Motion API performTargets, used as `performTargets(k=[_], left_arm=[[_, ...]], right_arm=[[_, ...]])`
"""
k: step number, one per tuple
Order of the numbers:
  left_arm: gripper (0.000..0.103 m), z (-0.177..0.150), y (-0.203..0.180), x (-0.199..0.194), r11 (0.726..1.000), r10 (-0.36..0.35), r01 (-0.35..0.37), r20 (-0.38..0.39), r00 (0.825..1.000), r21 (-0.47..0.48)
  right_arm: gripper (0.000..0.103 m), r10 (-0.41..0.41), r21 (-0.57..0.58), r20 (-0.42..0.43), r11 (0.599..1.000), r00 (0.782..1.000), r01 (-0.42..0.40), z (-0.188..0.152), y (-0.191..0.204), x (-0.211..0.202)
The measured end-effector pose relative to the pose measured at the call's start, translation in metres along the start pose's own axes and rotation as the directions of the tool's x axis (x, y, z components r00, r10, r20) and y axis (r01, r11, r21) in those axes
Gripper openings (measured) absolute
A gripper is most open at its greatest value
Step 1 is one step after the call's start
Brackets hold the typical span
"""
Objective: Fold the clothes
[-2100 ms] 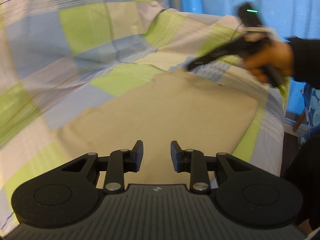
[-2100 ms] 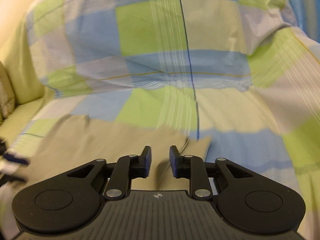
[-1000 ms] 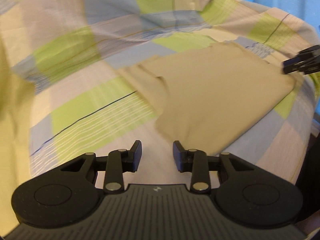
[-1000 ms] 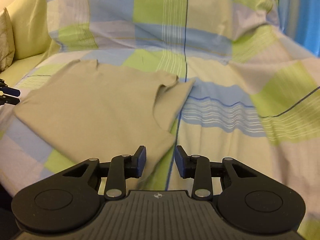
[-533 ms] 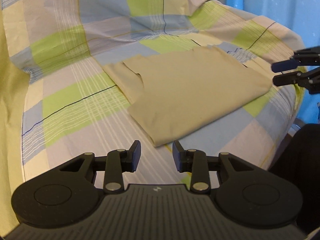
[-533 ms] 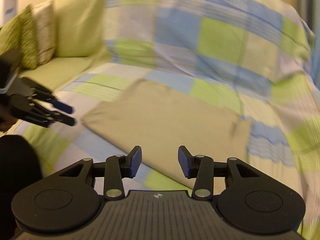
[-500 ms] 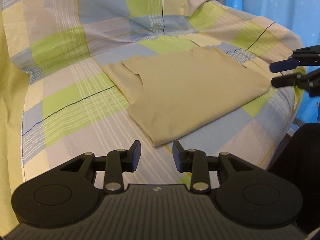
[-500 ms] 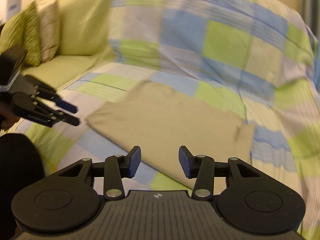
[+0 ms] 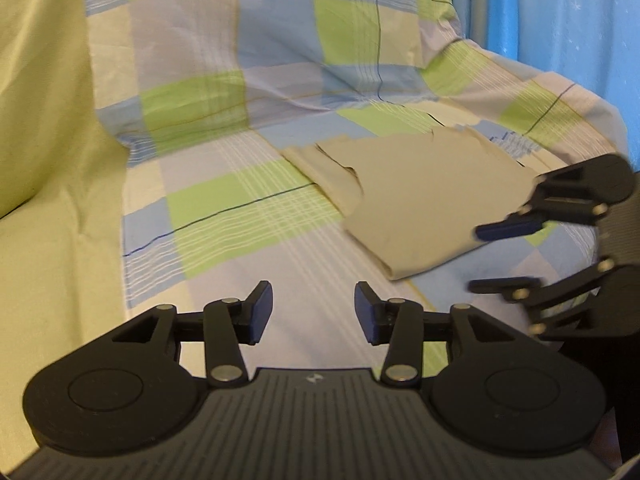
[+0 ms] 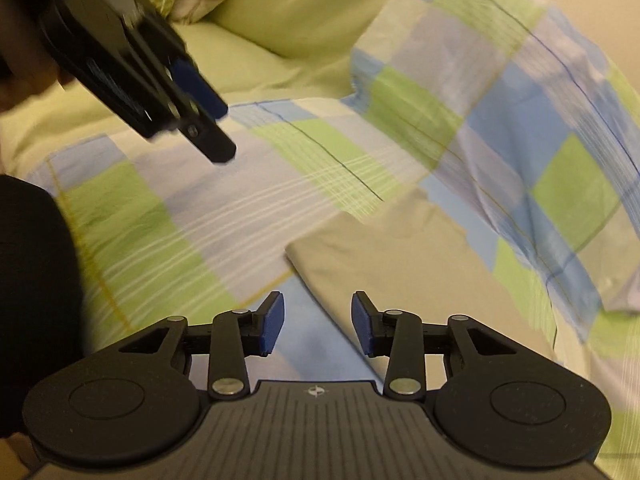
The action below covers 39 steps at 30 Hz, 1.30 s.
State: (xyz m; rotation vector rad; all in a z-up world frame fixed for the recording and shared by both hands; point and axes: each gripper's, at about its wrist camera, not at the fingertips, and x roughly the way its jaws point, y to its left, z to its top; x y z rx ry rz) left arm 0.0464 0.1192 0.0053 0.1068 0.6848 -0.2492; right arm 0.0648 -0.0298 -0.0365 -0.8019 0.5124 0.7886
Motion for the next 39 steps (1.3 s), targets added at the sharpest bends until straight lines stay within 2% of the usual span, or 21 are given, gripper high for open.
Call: performTargets(k=[5, 11, 14, 17, 19, 20, 21, 23, 26, 27, 29, 31, 32, 36, 38, 39], left_arm=[[0.043, -0.002, 0.017, -0.011, 1.000, 0.013, -0.013, 0.010, 1.000, -0.012], [0.047, 0.004, 0.027, -0.014, 0.995, 0.029, -0.030, 0.012, 1.000, 0.100], [0.050, 0.010, 0.027, -0.010, 0.984, 0.013, -0.015, 0.013, 1.000, 0.179], [0.052, 0.021, 0.026, 0.006, 0.954, -0.009, 0.001, 0.025, 1.000, 0.300], [0.053, 0.033, 0.025, 0.024, 0.903, -0.042, 0.023, 0.036, 0.998, 0.429], [0.054, 0.039, 0.023, 0.035, 0.861, -0.058, 0.029, 0.042, 0.997, 0.508], [0.054, 0.046, 0.021, 0.046, 0.806, -0.074, 0.032, 0.047, 0.996, 0.591], [0.054, 0.058, 0.020, 0.070, 0.680, -0.126, 0.050, 0.049, 0.991, 0.732], [0.054, 0.072, 0.021, 0.107, 0.513, -0.153, 0.057, 0.026, 0.988, 0.857], [0.054, 0.077, 0.021, 0.117, 0.470, -0.153, 0.059, 0.015, 0.988, 0.881], [0.054, 0.086, 0.020, 0.131, 0.410, -0.160, 0.078, -0.013, 0.987, 0.909], [0.057, 0.092, 0.020, 0.139, 0.328, -0.175, 0.103, -0.047, 0.983, 0.939], [0.059, 0.093, 0.020, 0.142, 0.272, -0.184, 0.111, -0.061, 0.981, 0.956], [0.076, 0.097, 0.024, 0.156, 0.014, -0.254, 0.115, -0.108, 0.961, 0.993], [0.077, 0.099, 0.028, 0.167, -0.115, -0.287, 0.103, -0.132, 0.949, 0.988], [0.077, 0.102, 0.029, 0.174, -0.158, -0.303, 0.103, -0.147, 0.941, 0.982]], right_arm=[[0.033, -0.099, -0.149, 0.002, 0.984, 0.995, 0.098, 0.012, 0.026, 0.024], [0.030, -0.220, -0.230, -0.009, 0.950, 0.976, 0.212, 0.012, 0.034, 0.035], [0.030, -0.244, -0.232, -0.016, 0.944, 0.970, 0.234, 0.008, 0.030, 0.036], [0.030, -0.220, -0.248, -0.004, 0.945, 0.975, 0.213, 0.007, 0.026, 0.034], [0.028, -0.196, -0.255, 0.009, 0.948, 0.981, 0.191, 0.007, 0.022, 0.033], [0.028, -0.186, -0.256, 0.019, 0.949, 0.982, 0.185, 0.006, 0.019, 0.033], [0.028, -0.178, -0.253, 0.030, 0.951, 0.984, 0.180, 0.004, 0.016, 0.033], [0.028, -0.168, -0.223, 0.049, 0.959, 0.985, 0.175, 0.000, 0.008, 0.035], [0.027, -0.148, -0.154, 0.060, 0.976, 0.987, 0.156, -0.003, 0.000, 0.035], [0.023, -0.136, -0.131, 0.051, 0.981, 0.989, 0.142, -0.002, -0.001, 0.034], [0.008, -0.102, -0.078, 0.015, 0.992, 0.995, 0.103, 0.003, -0.005, 0.033], [0.006, -0.071, -0.035, -0.029, 0.997, 0.997, 0.070, 0.010, -0.012, 0.031], [0.004, -0.053, -0.005, -0.051, 0.999, 0.997, 0.053, 0.014, -0.018, 0.030], [0.002, -0.004, 0.088, -0.106, 0.996, 0.994, 0.013, 0.028, -0.041, 0.022], [0.002, 0.005, 0.115, -0.125, 0.993, 0.992, 0.010, 0.034, -0.049, 0.016], [0.002, 0.009, 0.129, -0.133, 0.992, 0.991, 0.009, 0.036, -0.053, 0.013]])
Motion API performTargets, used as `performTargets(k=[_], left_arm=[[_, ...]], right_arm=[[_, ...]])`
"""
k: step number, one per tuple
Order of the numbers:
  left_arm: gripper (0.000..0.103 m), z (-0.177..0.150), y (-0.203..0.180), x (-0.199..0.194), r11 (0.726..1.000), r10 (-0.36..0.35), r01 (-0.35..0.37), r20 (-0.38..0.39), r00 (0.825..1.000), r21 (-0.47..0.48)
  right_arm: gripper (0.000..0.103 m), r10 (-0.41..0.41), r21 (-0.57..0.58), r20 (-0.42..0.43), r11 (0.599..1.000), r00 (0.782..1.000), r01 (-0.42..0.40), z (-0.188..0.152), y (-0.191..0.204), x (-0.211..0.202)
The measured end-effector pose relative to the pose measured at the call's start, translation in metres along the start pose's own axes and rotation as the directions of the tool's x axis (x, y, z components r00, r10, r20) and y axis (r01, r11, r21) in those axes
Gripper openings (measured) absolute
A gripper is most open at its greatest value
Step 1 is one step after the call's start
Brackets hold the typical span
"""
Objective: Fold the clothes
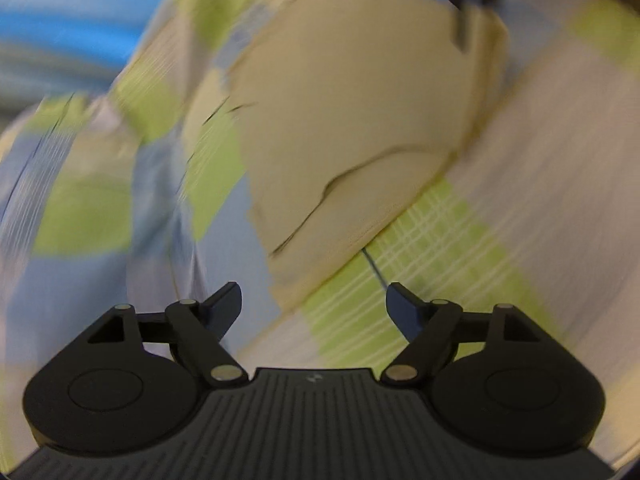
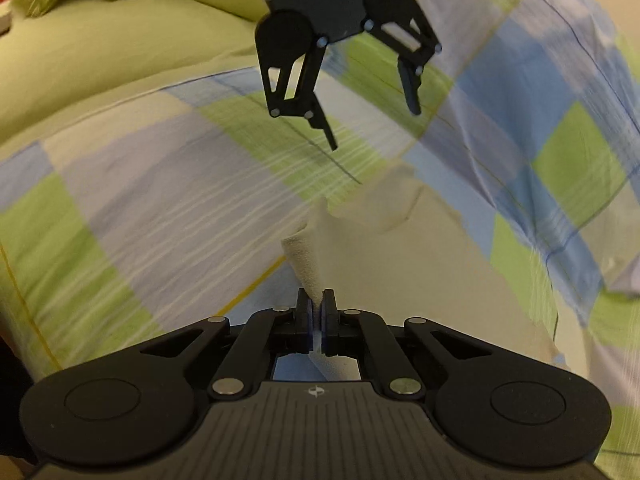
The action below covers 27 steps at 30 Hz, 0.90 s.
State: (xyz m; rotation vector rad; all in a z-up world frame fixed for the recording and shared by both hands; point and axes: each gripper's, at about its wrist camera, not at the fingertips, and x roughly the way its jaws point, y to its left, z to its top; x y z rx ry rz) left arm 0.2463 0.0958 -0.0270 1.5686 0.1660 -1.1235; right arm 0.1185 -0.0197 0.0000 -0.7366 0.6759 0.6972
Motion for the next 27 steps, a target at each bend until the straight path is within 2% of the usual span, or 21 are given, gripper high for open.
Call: performTargets(k=[5, 10, 12, 14, 16, 20, 23, 24, 25, 26, 27], left_arm=[[0.076, -0.013, 0.017, 0.032, 0.985, -0.035, 0.017, 0.105, 0.994, 0.169], [0.076, -0.022, 0.043, 0.059, 0.958, -0.109, 0.052, 0.190, 0.976, 0.282], [0.076, -0.027, 0.058, 0.067, 0.950, -0.147, 0.085, 0.188, 0.971, 0.302], [0.076, -0.036, 0.070, 0.071, 0.946, -0.143, 0.070, 0.213, 0.967, 0.317], [0.075, -0.044, 0.072, 0.077, 0.919, -0.152, 0.047, 0.242, 0.958, 0.392], [0.075, -0.057, 0.062, 0.085, 0.844, -0.207, 0.001, 0.324, 0.923, 0.537], [0.075, -0.058, 0.064, 0.089, 0.835, -0.222, -0.016, 0.363, 0.905, 0.550], [0.066, -0.058, 0.065, 0.090, 0.836, -0.225, -0.018, 0.373, 0.900, 0.549], [0.051, -0.057, 0.067, 0.091, 0.835, -0.231, -0.017, 0.377, 0.897, 0.551], [0.046, -0.056, 0.068, 0.091, 0.833, -0.236, -0.019, 0.387, 0.891, 0.552], [0.037, -0.054, 0.069, 0.090, 0.832, -0.240, -0.024, 0.399, 0.885, 0.554]], right_arm=[[0.002, 0.010, 0.074, -0.032, 0.997, 0.999, -0.008, 0.012, -0.021, -0.012], [0.002, 0.035, 0.122, -0.078, 0.992, 0.996, -0.026, 0.018, -0.037, -0.017], [0.002, 0.044, 0.129, -0.101, 0.991, 0.994, -0.031, 0.019, -0.038, -0.017], [0.002, 0.052, 0.143, -0.112, 0.989, 0.992, -0.035, 0.020, -0.040, -0.016], [0.002, 0.059, 0.166, -0.121, 0.985, 0.991, -0.039, 0.022, -0.042, -0.012], [0.002, 0.059, 0.212, -0.134, 0.977, 0.989, -0.030, 0.028, -0.048, -0.007], [0.002, 0.050, 0.241, -0.134, 0.970, 0.990, -0.016, 0.030, -0.051, -0.010], [0.002, 0.045, 0.251, -0.133, 0.968, 0.990, -0.011, 0.031, -0.052, -0.012], [0.002, 0.043, 0.259, -0.132, 0.966, 0.990, -0.007, 0.031, -0.053, -0.013], [0.002, 0.042, 0.267, -0.134, 0.964, 0.990, -0.005, 0.031, -0.054, -0.016], [0.002, 0.039, 0.273, -0.135, 0.962, 0.990, -0.001, 0.031, -0.055, -0.019]])
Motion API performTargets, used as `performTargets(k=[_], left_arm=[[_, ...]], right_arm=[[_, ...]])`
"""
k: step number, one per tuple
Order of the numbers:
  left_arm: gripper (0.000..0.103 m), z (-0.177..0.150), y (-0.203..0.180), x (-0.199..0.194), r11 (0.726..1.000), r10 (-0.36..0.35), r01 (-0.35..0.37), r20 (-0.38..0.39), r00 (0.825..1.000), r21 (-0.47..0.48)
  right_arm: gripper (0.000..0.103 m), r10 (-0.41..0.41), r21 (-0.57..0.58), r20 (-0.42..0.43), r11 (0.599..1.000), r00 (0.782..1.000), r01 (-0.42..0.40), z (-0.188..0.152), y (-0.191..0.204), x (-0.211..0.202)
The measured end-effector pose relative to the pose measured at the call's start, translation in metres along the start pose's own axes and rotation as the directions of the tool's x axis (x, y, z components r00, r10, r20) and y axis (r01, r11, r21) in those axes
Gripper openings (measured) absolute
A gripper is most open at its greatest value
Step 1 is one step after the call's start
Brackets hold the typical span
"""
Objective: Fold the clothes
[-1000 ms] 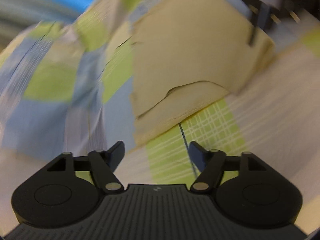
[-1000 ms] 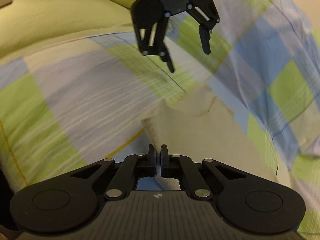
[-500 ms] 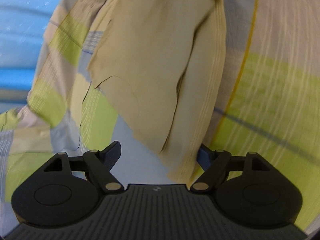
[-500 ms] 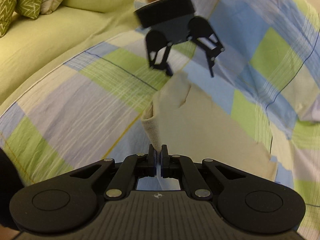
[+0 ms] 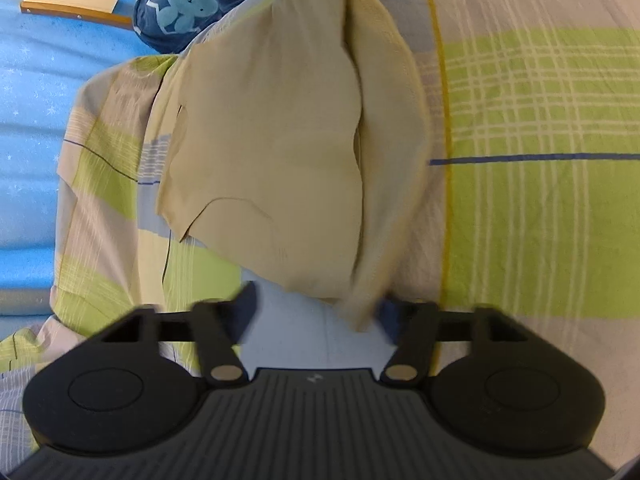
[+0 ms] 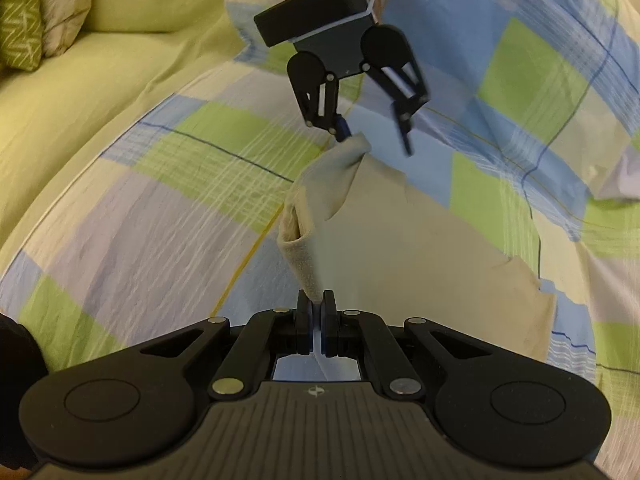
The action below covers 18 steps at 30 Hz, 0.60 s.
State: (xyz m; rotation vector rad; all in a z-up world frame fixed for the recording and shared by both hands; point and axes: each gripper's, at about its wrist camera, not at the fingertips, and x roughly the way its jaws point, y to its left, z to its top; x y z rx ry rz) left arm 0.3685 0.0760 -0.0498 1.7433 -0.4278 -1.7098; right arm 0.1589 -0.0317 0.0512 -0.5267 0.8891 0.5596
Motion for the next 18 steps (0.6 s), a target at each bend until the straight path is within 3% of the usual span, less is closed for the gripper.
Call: performTargets(k=[3, 4, 7, 14, 18], left_arm=[[0.029, 0.003, 0.005, 0.002, 1.000, -0.007, 0.007, 0.034, 0.999, 0.011], [0.019, 0.003, 0.007, 0.004, 1.000, -0.023, 0.022, 0.039, 0.999, 0.016], [0.006, 0.004, 0.011, 0.006, 0.997, -0.071, 0.069, 0.048, 0.996, 0.043], [0.005, 0.014, 0.049, -0.015, 0.988, -0.154, 0.154, 0.020, 0.988, -0.018], [0.005, 0.020, 0.101, -0.025, 0.969, -0.212, 0.212, 0.012, 0.977, -0.130]], right_arm=[[0.002, -0.003, 0.015, -0.008, 1.000, 1.000, 0.003, 0.000, -0.002, -0.006], [0.002, -0.004, 0.018, -0.011, 1.000, 1.000, 0.004, 0.000, -0.003, -0.008], [0.002, -0.008, 0.030, -0.017, 1.000, 1.000, 0.008, 0.001, -0.008, -0.010], [0.002, -0.016, 0.125, 0.006, 0.992, 1.000, 0.015, -0.002, -0.029, -0.034], [0.002, -0.025, 0.252, 0.031, 0.968, 0.999, 0.016, -0.009, -0.059, -0.061]])
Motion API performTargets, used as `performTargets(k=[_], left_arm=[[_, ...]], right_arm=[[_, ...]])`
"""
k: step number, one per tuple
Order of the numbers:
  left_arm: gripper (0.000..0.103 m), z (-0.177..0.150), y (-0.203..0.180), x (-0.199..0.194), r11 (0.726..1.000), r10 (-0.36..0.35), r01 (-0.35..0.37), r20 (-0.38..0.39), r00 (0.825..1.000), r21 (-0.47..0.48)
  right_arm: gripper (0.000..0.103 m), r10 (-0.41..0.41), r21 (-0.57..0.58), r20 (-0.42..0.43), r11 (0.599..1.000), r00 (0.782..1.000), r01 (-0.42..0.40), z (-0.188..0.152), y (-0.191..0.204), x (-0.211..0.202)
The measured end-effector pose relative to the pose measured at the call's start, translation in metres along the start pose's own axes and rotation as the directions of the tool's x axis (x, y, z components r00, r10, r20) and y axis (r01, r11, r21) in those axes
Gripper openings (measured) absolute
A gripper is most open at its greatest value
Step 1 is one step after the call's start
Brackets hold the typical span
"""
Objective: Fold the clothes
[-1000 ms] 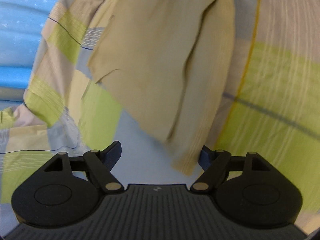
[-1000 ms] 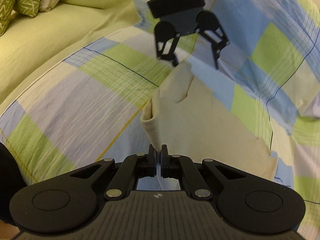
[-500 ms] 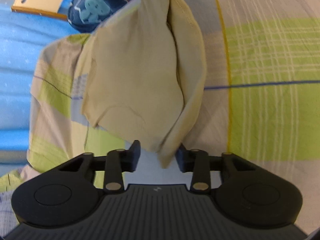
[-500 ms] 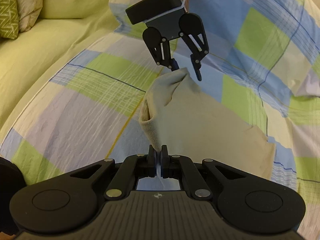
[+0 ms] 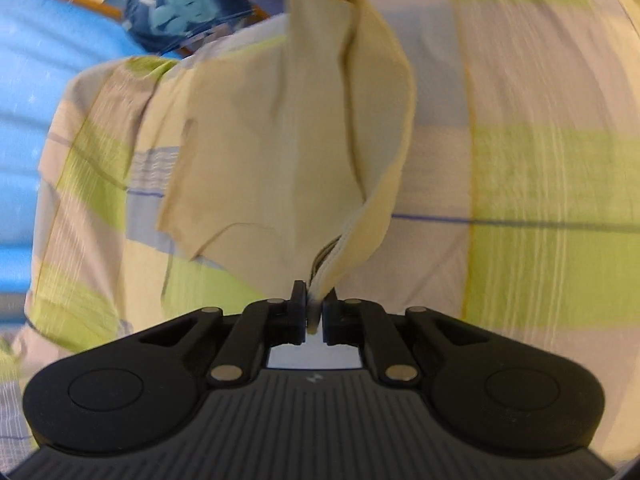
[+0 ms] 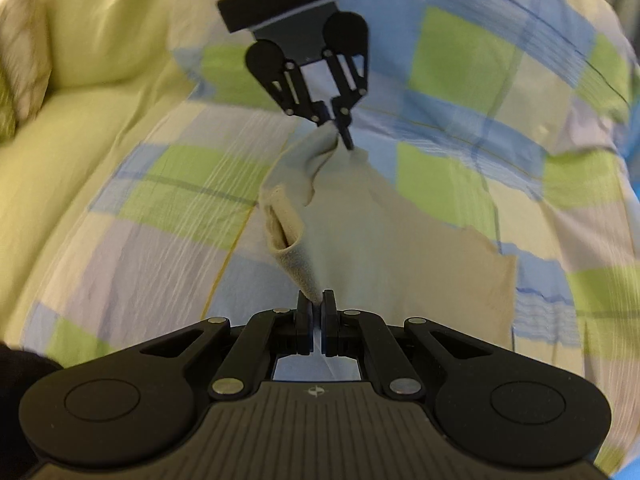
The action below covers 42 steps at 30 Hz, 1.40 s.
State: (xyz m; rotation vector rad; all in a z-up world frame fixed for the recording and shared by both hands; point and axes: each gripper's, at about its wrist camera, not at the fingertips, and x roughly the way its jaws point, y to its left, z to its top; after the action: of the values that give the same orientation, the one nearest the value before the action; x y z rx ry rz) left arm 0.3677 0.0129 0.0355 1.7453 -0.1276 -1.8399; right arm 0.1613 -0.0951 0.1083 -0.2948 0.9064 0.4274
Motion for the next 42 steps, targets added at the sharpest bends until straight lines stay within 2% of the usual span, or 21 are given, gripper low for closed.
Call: performTargets(k=[2, 4, 5, 7, 9, 11, 15, 18, 19, 22, 24, 26, 30, 32, 35, 38, 42], left_arm=[[0.005, 0.006, 0.031, -0.004, 0.998, -0.025, 0.025, -0.009, 1.000, -0.064], [0.005, 0.013, 0.064, -0.001, 0.992, -0.049, 0.046, -0.018, 0.999, -0.120], [0.005, 0.017, 0.081, 0.004, 0.987, -0.063, 0.059, -0.022, 0.998, -0.149], [0.005, 0.025, 0.116, 0.016, 0.973, -0.107, 0.098, -0.032, 0.994, -0.208], [0.005, 0.035, 0.144, 0.036, 0.962, -0.151, 0.138, -0.037, 0.988, -0.234], [0.006, 0.043, 0.166, 0.065, 0.944, -0.221, 0.201, -0.051, 0.974, -0.261], [0.007, 0.052, 0.199, 0.127, 0.905, -0.307, 0.274, -0.056, 0.950, -0.326], [0.014, 0.051, 0.219, 0.167, 0.857, -0.354, 0.293, -0.070, 0.933, -0.424], [0.019, 0.049, 0.224, 0.179, 0.839, -0.368, 0.290, -0.086, 0.926, -0.460], [0.020, 0.039, 0.236, 0.195, 0.785, -0.396, 0.283, -0.094, 0.914, -0.551], [0.023, 0.028, 0.242, 0.190, 0.743, -0.391, 0.263, -0.081, 0.917, -0.615], [0.026, 0.015, 0.244, 0.180, 0.690, -0.386, 0.243, -0.062, 0.921, -0.681], [0.029, -0.011, 0.235, 0.157, 0.551, -0.368, 0.210, -0.008, 0.930, -0.808], [0.029, -0.021, 0.227, 0.151, 0.476, -0.364, 0.213, 0.029, 0.931, -0.853], [0.029, -0.026, 0.214, 0.151, 0.401, -0.354, 0.221, 0.072, 0.933, -0.889], [0.029, -0.022, 0.201, 0.155, 0.387, -0.334, 0.221, 0.087, 0.939, -0.895], [0.028, -0.022, 0.185, 0.168, 0.384, -0.359, 0.232, 0.087, 0.929, -0.894]], right_arm=[[0.002, -0.005, 0.114, 0.002, 0.994, 1.000, 0.005, -0.001, -0.024, -0.011], [0.002, -0.003, 0.245, 0.000, 0.969, 1.000, 0.003, -0.005, -0.051, -0.018], [0.002, 0.001, 0.324, -0.003, 0.946, 1.000, 0.000, -0.009, -0.066, -0.019], [0.002, 0.027, 0.484, -0.004, 0.875, 1.000, -0.022, -0.022, -0.098, -0.017], [0.003, 0.064, 0.612, 0.008, 0.789, 0.998, -0.055, -0.041, -0.125, -0.009], [0.003, 0.095, 0.721, 0.022, 0.688, 0.995, -0.082, -0.063, -0.150, 0.004], [0.003, 0.143, 0.883, 0.049, 0.457, 0.988, -0.110, -0.114, -0.190, 0.036], [0.003, 0.175, 0.954, 0.072, 0.274, 0.982, -0.119, -0.152, -0.210, 0.059], [0.003, 0.181, 0.964, 0.073, 0.238, 0.981, -0.116, -0.161, -0.212, 0.064], [0.008, 0.196, 0.978, 0.082, 0.172, 0.977, -0.117, -0.179, -0.215, 0.073], [0.018, 0.200, 0.983, 0.100, 0.132, 0.975, -0.128, -0.186, -0.213, 0.073], [0.019, 0.201, 0.986, 0.108, 0.107, 0.973, -0.132, -0.190, -0.211, 0.072], [0.022, 0.208, 0.989, 0.135, 0.037, 0.969, -0.146, -0.195, -0.204, 0.074], [0.023, 0.214, 0.988, 0.145, 0.023, 0.966, -0.154, -0.197, -0.199, 0.076], [0.023, 0.217, 0.987, 0.157, 0.007, 0.964, -0.162, -0.196, -0.191, 0.083], [0.023, 0.217, 0.986, 0.159, 0.012, 0.963, -0.165, -0.193, -0.187, 0.088], [0.023, 0.215, 0.986, 0.163, 0.009, 0.963, -0.169, -0.192, -0.183, 0.089]])
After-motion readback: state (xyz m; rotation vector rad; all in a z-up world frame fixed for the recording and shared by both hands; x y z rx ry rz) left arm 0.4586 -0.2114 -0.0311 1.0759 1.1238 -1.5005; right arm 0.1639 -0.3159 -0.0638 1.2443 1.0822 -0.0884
